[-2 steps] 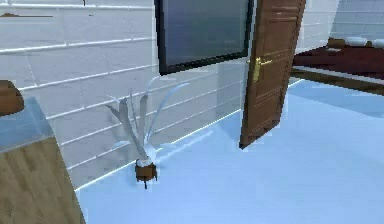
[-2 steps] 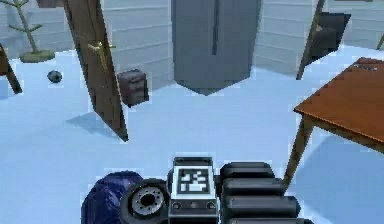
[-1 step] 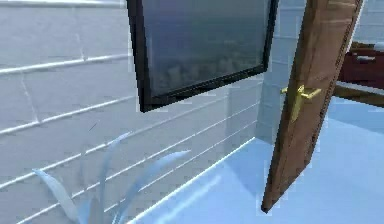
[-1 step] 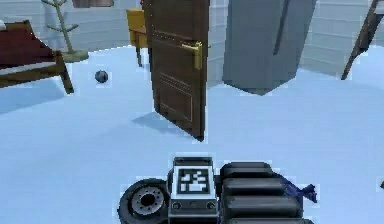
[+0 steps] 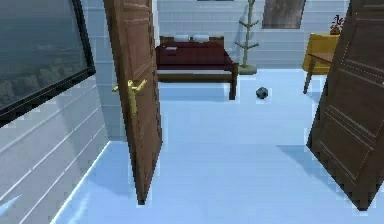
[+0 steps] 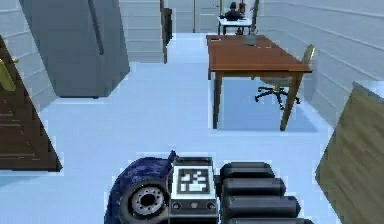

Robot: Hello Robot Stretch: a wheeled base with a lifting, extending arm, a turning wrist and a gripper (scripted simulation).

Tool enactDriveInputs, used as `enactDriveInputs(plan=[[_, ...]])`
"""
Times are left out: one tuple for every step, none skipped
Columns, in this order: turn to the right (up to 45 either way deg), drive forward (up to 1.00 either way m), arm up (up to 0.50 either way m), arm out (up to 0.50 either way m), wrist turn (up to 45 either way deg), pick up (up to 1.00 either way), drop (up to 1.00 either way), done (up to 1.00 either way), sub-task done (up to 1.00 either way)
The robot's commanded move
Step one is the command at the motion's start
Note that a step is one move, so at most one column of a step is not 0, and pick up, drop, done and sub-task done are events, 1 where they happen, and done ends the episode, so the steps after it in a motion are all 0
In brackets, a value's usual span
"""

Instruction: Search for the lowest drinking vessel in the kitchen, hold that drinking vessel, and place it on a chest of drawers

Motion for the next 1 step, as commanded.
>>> enactDriveInputs(plan=[[3.0,0.0,0.0,0.0,0.0,0.0,0.0,0.0,0.0]])
